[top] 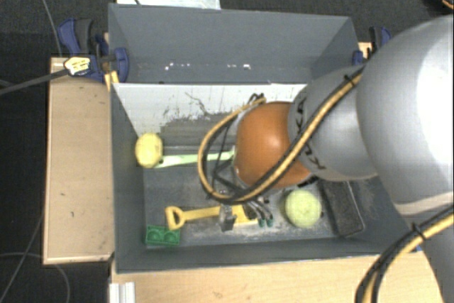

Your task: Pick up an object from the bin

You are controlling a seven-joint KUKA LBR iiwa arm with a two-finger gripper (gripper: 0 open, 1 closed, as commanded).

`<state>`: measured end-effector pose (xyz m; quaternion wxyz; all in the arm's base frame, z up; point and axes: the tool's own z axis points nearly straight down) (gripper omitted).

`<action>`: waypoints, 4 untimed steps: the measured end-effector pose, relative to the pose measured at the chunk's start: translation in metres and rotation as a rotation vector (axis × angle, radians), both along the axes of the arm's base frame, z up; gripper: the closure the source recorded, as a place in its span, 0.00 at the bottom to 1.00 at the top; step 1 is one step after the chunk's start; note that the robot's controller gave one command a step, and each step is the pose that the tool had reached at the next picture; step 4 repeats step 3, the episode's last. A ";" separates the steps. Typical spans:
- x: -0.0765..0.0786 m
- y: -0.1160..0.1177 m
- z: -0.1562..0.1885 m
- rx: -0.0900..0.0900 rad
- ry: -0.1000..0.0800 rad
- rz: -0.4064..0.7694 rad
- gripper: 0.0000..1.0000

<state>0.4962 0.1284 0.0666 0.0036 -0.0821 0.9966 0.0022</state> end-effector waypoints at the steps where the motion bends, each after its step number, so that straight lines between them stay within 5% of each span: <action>1: 0.000 0.000 0.000 0.000 0.000 -0.001 1.00; 3: -0.001 0.000 0.067 -0.001 0.005 -0.007 1.00; 4: -0.001 0.000 0.067 -0.001 0.005 -0.007 1.00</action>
Offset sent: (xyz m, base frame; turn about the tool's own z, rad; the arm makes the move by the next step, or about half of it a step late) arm 0.0000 0.0001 0.0551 0.0011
